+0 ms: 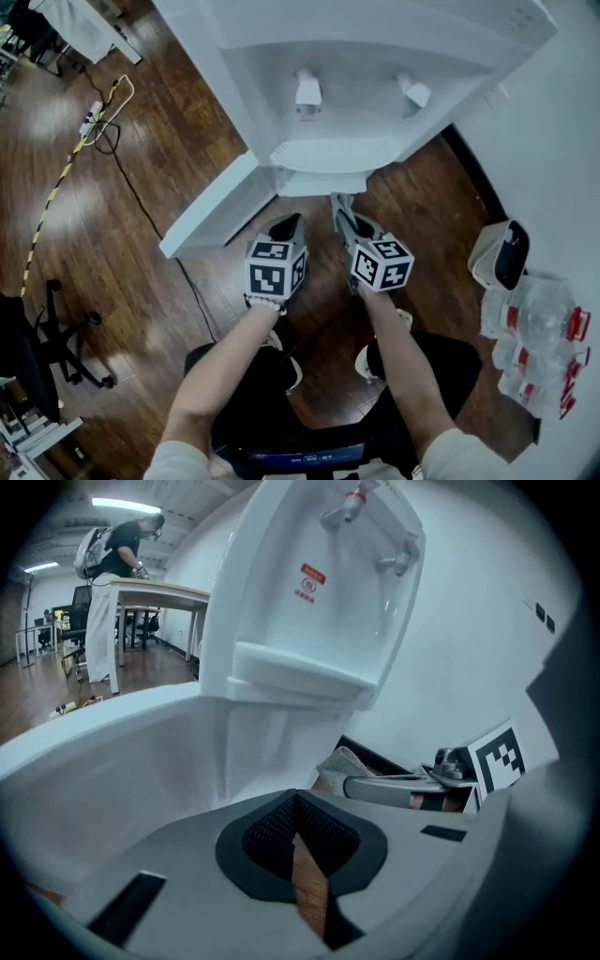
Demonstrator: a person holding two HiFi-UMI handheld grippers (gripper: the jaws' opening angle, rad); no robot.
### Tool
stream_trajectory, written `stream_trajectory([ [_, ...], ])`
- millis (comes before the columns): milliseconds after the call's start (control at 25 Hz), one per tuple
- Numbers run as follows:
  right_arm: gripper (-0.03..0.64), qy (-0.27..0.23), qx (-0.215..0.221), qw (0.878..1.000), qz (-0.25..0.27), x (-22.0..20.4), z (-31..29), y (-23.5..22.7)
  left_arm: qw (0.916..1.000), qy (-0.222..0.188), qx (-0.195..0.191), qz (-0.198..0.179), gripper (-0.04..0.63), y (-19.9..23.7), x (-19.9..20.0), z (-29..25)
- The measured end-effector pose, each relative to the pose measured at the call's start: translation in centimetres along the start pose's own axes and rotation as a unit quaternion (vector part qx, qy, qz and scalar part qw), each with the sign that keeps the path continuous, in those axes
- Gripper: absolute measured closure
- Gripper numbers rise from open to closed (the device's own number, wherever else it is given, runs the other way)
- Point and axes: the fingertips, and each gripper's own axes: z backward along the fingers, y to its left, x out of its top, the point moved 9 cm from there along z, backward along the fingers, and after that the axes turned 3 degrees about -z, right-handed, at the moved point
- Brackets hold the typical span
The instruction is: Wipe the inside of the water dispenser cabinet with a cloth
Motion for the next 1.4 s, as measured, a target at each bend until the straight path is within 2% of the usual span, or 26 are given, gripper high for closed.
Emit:
stream_trajectory([
  [200,0.580,-0.047,0.038,0.998,0.020,-2.9,-5.7,-2.6,0.9994,-0.016,0.001,0.031,0.598,2.4,-0.6,-2.4],
  [320,0.578,-0.091,0.064,0.993,0.026,-3.8,-8.3,-3.5,0.9993,-0.032,0.014,0.012,0.598,2.7,0.1,-2.6],
  [600,0.578,-0.167,0.125,0.978,0.018,-3.3,-13.8,-3.6,0.9981,-0.039,0.046,0.005,0.598,3.3,-0.8,-3.7],
  [800,0.578,-0.184,0.172,0.967,0.024,-1.6,-14.9,-2.2,0.9944,-0.057,0.067,0.059,0.598,3.3,-2.2,-2.8],
  [920,0.577,-0.196,0.196,0.961,0.020,-0.9,-15.8,-1.8,0.9939,-0.061,0.073,0.055,0.598,3.2,-2.6,-1.7],
  [1080,0.577,-0.231,0.212,0.949,0.030,0.1,-16.8,-1.2,0.9910,-0.076,0.100,0.048,0.598,3.9,-1.5,-1.5],
  [1280,0.577,-0.235,0.234,0.941,0.066,1.6,-16.5,0.4,0.9878,-0.076,0.119,0.067,0.598,5.1,-1.3,-2.0],
  [1400,0.577,-0.247,0.230,0.936,0.097,2.8,-16.0,1.1,0.9873,-0.075,0.114,0.083,0.598,5.3,-1.4,-2.5],
])
